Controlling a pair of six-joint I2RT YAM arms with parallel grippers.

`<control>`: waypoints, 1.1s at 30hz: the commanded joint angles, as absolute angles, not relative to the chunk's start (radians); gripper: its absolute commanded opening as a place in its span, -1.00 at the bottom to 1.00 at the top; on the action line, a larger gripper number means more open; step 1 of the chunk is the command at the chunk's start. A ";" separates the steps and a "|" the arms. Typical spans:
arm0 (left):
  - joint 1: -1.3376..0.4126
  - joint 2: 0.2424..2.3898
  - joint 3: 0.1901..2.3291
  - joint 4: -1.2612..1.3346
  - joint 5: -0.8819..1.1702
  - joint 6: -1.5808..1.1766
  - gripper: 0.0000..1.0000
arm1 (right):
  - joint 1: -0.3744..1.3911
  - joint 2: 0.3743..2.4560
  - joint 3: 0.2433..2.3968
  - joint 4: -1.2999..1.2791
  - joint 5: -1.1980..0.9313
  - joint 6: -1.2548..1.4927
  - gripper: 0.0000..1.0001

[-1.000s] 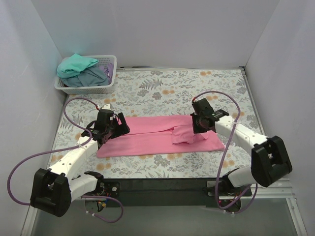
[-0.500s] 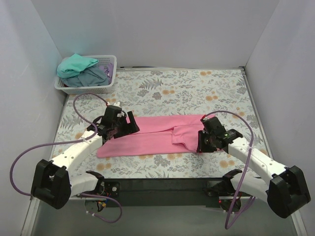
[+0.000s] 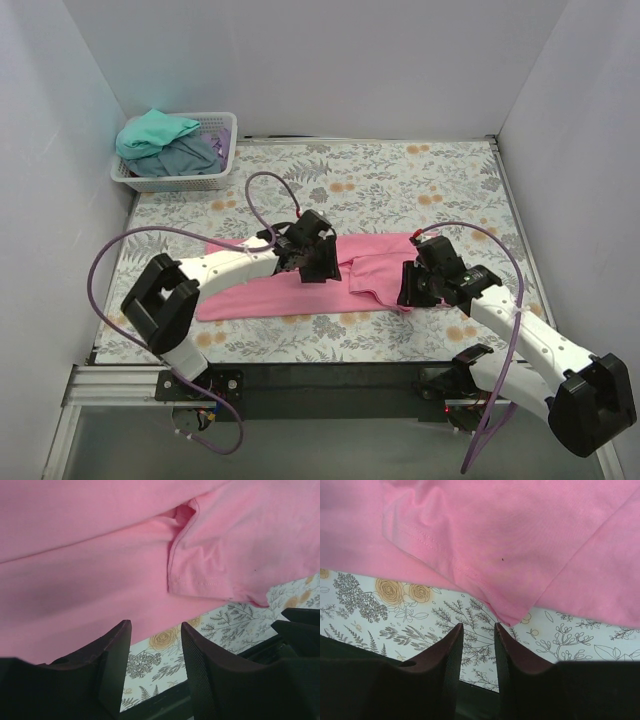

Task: Fold and stack the t-shirts
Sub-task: Fold the tshirt

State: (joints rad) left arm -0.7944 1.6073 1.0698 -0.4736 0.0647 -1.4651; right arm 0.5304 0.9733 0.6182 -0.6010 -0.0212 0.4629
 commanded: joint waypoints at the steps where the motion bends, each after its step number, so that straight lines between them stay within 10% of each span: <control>1: -0.834 1.683 1.152 -0.502 0.012 -1.516 -0.15 | 0.532 0.951 0.643 -0.569 0.021 0.443 -0.24; 33: -0.953 1.965 1.327 -0.558 -0.060 -1.591 -0.40 | 0.529 0.922 0.520 -0.499 0.046 0.460 -0.17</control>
